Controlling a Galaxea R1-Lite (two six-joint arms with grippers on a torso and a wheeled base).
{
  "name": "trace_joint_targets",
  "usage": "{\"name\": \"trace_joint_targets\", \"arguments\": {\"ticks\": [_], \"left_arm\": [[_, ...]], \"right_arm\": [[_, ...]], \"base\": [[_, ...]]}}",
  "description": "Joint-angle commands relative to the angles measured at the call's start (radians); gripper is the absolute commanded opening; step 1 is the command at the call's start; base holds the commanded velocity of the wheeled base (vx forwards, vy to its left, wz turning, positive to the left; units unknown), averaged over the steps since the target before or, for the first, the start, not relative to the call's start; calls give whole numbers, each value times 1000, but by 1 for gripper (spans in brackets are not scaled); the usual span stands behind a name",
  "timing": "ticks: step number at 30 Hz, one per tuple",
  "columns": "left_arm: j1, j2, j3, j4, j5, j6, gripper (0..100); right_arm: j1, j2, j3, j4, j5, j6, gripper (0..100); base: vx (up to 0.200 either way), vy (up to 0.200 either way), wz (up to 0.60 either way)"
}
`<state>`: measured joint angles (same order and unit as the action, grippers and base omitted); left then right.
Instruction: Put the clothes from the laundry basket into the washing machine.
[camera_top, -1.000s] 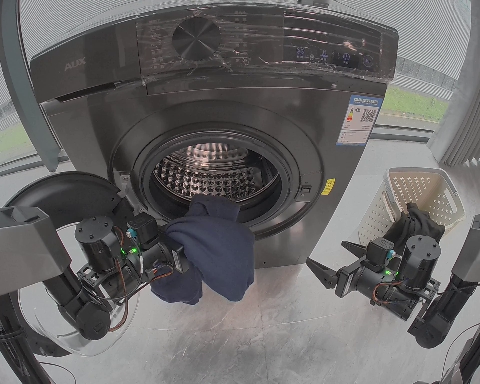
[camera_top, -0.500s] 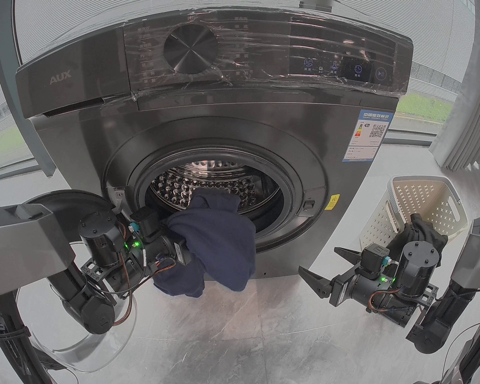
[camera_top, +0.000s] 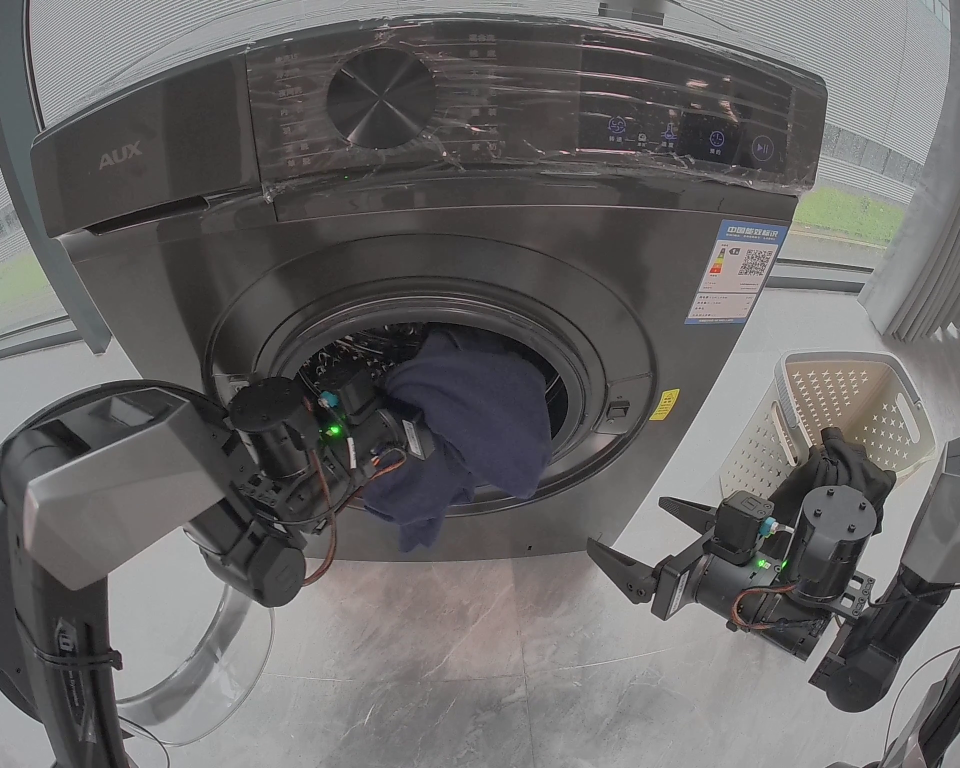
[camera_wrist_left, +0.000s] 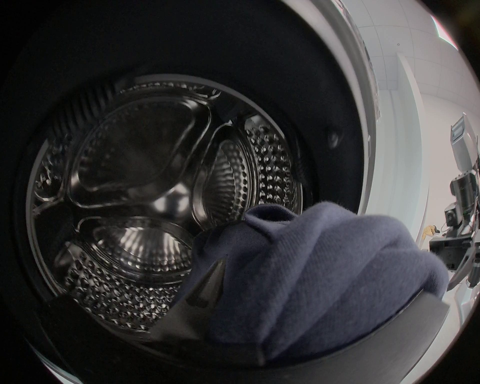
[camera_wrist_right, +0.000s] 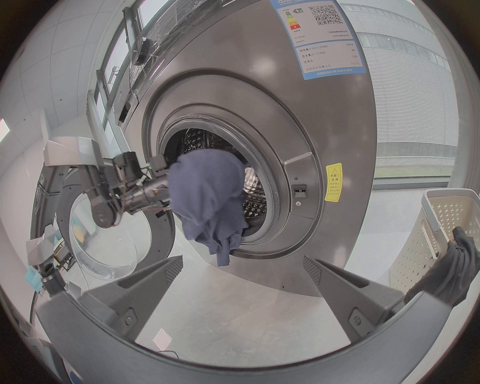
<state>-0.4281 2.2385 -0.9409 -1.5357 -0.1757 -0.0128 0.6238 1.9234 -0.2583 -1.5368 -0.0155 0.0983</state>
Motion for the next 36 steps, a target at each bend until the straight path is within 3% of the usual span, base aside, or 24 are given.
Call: {"name": "trace_joint_targets", "arguments": {"ticks": [1, 10, 15, 21, 24, 27, 36], "left_arm": [[-26, 158, -118, 17, 2, -15, 0], [-28, 263, -426, 184, 64, -35, 0], [-28, 311, -622, 332, 121, -38, 0], [-23, 408, -854, 463, 176, -33, 0], [0, 490, -1059, 568, 205, -19, 0], [22, 506, -1059, 621, 214, -18, 0], [51, 504, -1059, 603, 219, -29, 0]], "right_arm": [[2, -3, -6, 0, 0, 0, 100], [5, -1, -7, 0, 0, 0, 100], [4, -3, -7, -2, 0, -2, 100], [5, -3, -9, -2, 0, -2, 100], [5, -3, -9, -2, 0, -2, 100], [4, -3, -7, -2, 0, -2, 100], [5, 3, -9, -2, 0, -2, 100]], "base": [[0, 0, 0], [0, 0, 0], [0, 0, 0], [0, 0, 0], [0, 0, 0], [0, 0, 0], [0, 0, 0]]}}
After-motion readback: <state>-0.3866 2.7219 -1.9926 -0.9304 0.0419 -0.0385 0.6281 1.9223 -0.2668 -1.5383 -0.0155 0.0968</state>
